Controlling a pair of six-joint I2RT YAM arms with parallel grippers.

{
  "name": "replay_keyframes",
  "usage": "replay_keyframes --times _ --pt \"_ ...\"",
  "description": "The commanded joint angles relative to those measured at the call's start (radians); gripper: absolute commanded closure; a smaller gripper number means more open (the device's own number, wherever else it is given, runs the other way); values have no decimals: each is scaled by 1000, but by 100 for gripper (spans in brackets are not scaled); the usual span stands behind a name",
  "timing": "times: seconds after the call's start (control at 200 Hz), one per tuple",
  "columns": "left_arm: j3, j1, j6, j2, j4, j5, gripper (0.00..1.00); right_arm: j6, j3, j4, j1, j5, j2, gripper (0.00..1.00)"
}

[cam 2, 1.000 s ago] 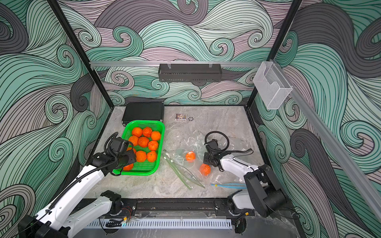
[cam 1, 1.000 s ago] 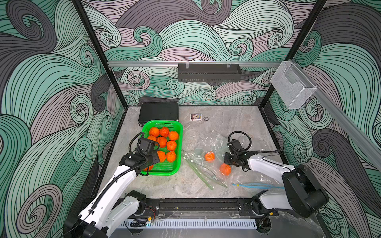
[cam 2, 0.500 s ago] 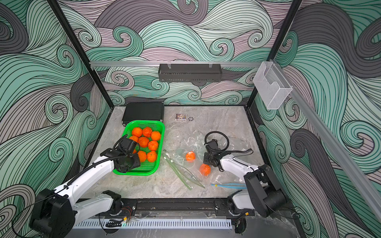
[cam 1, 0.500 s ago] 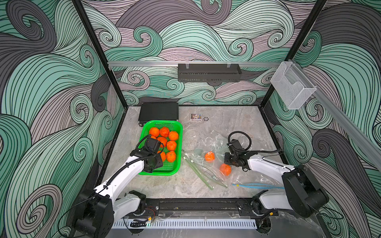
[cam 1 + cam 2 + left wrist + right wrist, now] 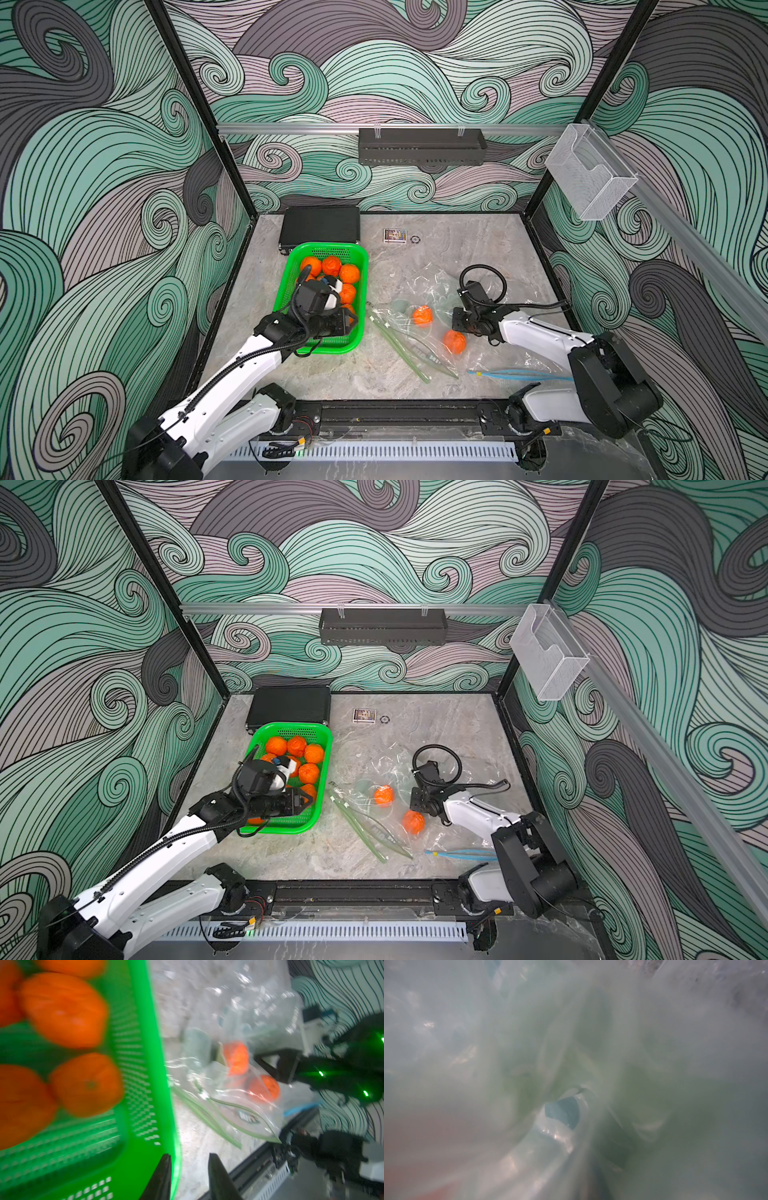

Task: Open the zip-top bag and take out the orange
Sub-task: Place the orange in the basket, then pick up the orange from the zipper food storage bag.

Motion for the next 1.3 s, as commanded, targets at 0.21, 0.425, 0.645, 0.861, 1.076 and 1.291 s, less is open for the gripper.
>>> replay_keyframes --times 0.21,0.425,0.645,0.861,1.076,1.291 --pt "134 -327 42 319 304 1 78 -9 3 5 7 24 -12 88" --pt "182 -375 81 524 381 -26 83 -10 4 5 6 17 -8 88" --pt "214 -378 100 642 392 -31 86 -11 9 1 7 12 -1 88" --pt "182 -395 75 734 505 -31 86 -10 16 -4 6 9 4 88" --pt "172 -419 73 745 515 -91 72 -6 51 -65 -3 -44 -14 88" --pt "150 -427 80 738 556 -118 57 -12 151 -265 -85 -146 -101 100"
